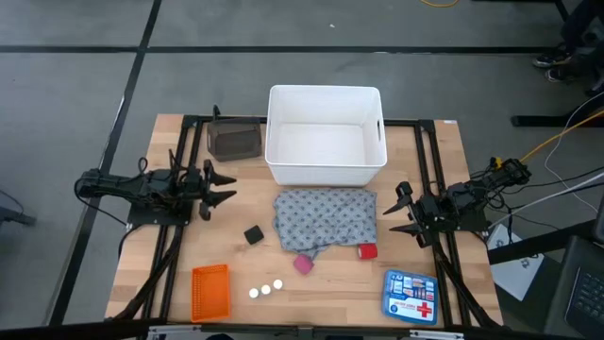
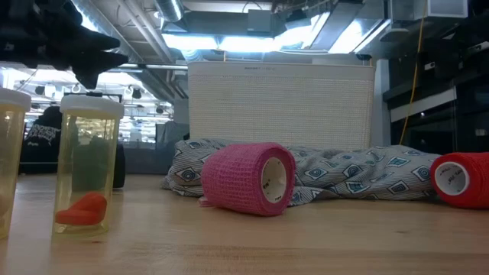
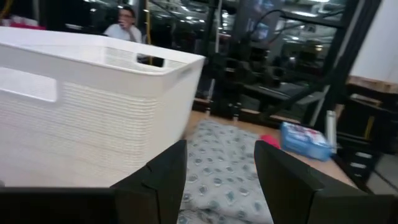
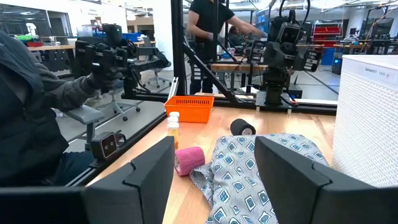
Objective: Pick & Place Medicine items
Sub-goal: Put the blue pill bottle into the orange bin
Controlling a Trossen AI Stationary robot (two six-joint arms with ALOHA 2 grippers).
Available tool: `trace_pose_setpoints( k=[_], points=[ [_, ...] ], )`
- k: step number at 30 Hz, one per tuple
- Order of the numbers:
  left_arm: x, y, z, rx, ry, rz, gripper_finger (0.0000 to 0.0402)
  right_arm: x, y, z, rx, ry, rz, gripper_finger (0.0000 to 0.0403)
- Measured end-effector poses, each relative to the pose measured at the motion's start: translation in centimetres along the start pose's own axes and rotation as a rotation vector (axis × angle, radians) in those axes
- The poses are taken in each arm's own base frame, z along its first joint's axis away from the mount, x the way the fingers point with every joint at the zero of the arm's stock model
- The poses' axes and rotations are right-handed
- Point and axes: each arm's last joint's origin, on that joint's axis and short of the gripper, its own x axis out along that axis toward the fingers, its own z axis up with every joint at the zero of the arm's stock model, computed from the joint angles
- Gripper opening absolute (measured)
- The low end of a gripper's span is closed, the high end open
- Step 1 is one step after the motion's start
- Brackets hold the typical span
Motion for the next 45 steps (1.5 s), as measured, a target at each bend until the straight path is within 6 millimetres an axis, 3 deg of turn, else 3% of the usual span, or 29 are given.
trace_pose_setpoints(
  k=[4, 8, 13, 25, 28, 32, 45],
  points=[
    [0.0, 0.0, 0.0, -0.021, 0.002, -0.006, 0.0187, 0.0, 0.0, 0.0, 0.000, 0.000, 0.000, 0.0224],
    [0.0, -0.5, -0.2, -0.023, 0.050, -0.189, 0.0187, 0.0, 0.0, 0.0, 0.000, 0.000, 0.000, 0.0224],
    [0.0, -0.4, -0.3, -0.027, 0.055, -0.148, 0.0187, 0.0, 0.0, 0.0, 0.000, 0.000, 0.000, 0.0224],
    [0.2, -0.9, -1.4, -0.118, 0.182, -0.308, 0.0187, 0.0, 0.0, 0.0, 0.000, 0.001, 0.000, 0.0224],
    [0.3, -0.8, -1.1, -0.045, 0.130, -0.271, 0.0187, 0.0, 0.0, 0.0, 0.000, 0.001, 0.000, 0.0224],
    [0.5, -0.9, -0.5, -0.081, 0.070, -0.261, 0.0187, 0.0, 0.0, 0.0, 0.000, 0.001, 0.000, 0.0224],
    [1.5, -3.0, -0.4, -0.118, 0.143, -0.402, 0.0187, 0.0, 0.0, 0.0, 0.000, 0.000, 0.000, 0.0224]
  ],
)
